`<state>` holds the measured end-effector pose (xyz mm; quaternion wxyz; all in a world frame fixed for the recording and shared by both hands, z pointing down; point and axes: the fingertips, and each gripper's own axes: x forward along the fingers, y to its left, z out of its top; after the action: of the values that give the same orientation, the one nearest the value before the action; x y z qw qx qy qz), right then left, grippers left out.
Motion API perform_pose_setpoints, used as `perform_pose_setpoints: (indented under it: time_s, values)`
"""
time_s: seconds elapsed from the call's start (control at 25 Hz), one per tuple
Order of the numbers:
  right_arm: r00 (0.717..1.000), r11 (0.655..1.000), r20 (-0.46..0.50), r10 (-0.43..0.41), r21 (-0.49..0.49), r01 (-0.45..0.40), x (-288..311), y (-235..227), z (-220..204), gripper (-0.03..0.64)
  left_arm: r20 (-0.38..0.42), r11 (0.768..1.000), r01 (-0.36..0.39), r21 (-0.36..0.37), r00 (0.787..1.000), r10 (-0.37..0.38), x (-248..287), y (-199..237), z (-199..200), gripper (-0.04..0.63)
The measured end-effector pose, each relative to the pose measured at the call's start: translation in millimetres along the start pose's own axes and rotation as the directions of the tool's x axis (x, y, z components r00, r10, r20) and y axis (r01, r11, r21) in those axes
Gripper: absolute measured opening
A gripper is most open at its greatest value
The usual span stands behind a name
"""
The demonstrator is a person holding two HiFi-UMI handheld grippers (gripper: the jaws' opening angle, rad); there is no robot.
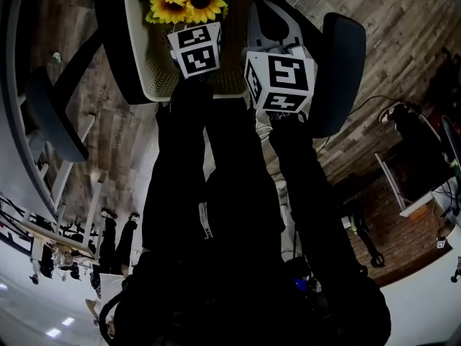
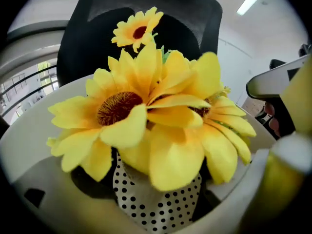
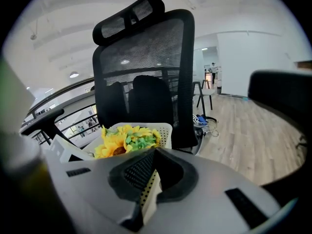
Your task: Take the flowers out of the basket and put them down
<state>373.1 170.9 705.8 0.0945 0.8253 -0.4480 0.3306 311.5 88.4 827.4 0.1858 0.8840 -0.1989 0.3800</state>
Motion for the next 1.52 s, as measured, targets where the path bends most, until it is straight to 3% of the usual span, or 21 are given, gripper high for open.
perform_pose_setpoints:
  time_s: [0.28,0.52,1.0,1.16,1.52]
  values:
    - [1.0,1.0,0.008,-0.006,0.009,0.006,8.0,-5.8,0.6,0.012,0.036,0.998,-0.001,0.066,0.999,-0.001,26.5,8.5,16.7,0.477]
    - [1.0,1.0,0.01,-0.013,0.005,0.013,12.8,-8.7,0.6,0.012,0.052,0.991,0.039,0.129,0.998,-0.046,43.1,9.8,28.6,0.477]
    - [1.0,1.0,0.007,-0.013,0.001,0.013,15.8,-3.4,-8.2,0.012,0.002,0.982,0.122,0.146,0.992,-0.124,62.1,6.9,22.3,0.525]
    - [1.0,1.0,0.007,-0.012,0.002,0.012,16.2,-4.3,-12.8,0.012,0.041,0.98,0.15,0.13,0.987,-0.157,63.9,5.0,23.9,0.534]
    - [1.0,1.0,0.023,-0.014,-0.006,0.014,5.3,-2.4,-7.1,0.012,0.093,0.982,0.136,0.132,0.985,-0.148,51.4,0.9,32.8,0.532]
